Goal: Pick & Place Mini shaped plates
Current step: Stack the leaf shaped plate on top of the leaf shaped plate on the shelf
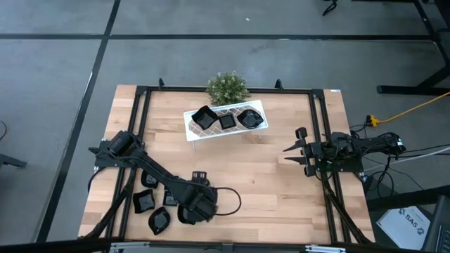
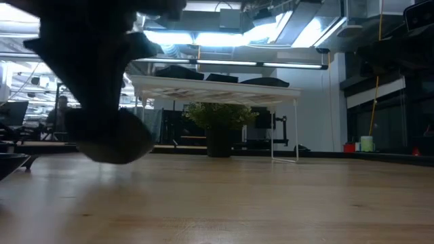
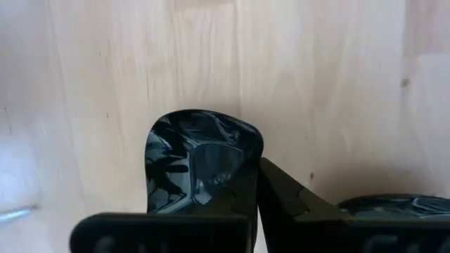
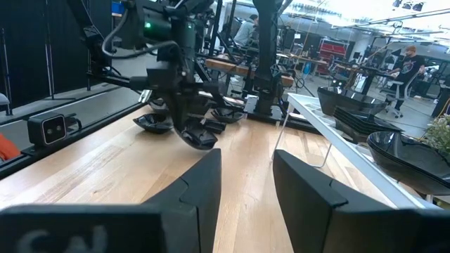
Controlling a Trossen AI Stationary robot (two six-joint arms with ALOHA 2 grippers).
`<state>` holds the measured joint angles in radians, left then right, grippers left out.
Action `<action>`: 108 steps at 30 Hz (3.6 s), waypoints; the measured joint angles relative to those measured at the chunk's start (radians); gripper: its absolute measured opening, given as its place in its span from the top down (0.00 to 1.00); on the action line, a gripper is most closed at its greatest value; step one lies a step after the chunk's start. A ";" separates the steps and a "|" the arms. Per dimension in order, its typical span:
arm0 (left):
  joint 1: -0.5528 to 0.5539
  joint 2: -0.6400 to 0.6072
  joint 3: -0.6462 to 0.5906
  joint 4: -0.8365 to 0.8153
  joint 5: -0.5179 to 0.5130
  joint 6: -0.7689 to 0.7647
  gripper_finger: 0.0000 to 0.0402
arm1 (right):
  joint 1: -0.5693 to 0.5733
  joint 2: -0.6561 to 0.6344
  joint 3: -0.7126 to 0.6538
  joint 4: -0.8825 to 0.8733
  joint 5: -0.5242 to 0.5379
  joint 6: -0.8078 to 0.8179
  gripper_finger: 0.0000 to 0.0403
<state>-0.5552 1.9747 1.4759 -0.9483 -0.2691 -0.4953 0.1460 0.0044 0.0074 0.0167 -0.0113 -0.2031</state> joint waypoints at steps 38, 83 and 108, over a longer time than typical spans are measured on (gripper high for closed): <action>0.161 -0.011 0.335 0.068 -0.116 0.674 0.99 | 0.000 0.000 0.000 0.000 0.000 0.000 0.68; 0.692 -0.091 0.371 0.294 0.166 0.244 0.99 | 0.000 0.000 0.000 0.000 0.000 0.000 0.68; 0.728 -0.090 0.371 0.286 0.174 0.244 0.97 | 0.000 0.000 0.000 0.000 0.000 0.000 0.68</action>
<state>0.1728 1.8843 1.8465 -0.6619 -0.0948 -0.2510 0.1463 0.0044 0.0074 0.0166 -0.0113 -0.2031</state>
